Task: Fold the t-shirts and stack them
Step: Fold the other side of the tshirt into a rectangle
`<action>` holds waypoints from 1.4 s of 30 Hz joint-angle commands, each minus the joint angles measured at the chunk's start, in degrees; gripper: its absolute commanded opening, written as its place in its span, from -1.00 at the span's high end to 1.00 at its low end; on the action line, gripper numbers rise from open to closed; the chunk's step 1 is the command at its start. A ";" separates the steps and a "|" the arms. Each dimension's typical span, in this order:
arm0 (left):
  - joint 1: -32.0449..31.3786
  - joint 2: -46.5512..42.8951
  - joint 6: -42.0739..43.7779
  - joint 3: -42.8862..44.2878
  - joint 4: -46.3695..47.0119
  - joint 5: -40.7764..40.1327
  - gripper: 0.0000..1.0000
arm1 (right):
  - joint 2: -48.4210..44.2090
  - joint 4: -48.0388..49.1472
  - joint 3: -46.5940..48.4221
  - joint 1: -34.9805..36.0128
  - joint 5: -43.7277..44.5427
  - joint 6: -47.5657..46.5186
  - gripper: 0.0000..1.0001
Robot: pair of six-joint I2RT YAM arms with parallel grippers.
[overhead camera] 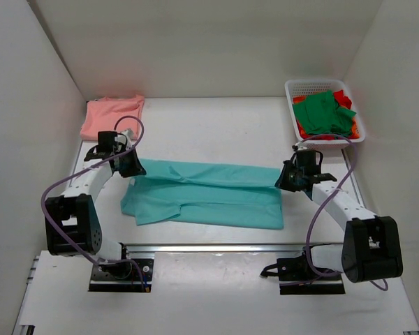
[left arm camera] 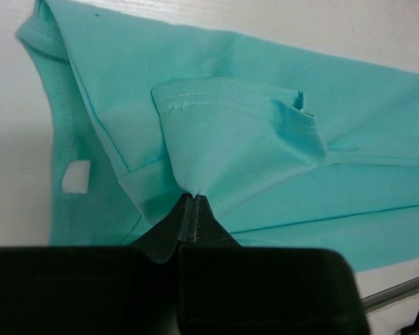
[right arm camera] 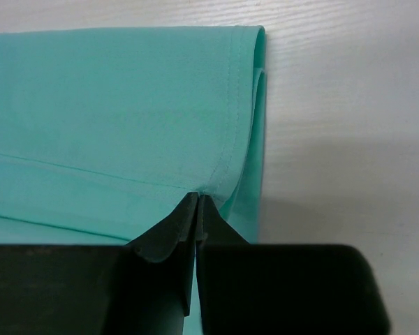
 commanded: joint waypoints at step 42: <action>-2.84 -10.01 -2.52 -6.24 -1.97 -3.18 0.24 | -4.09 -1.16 0.82 0.51 -1.23 -3.74 0.76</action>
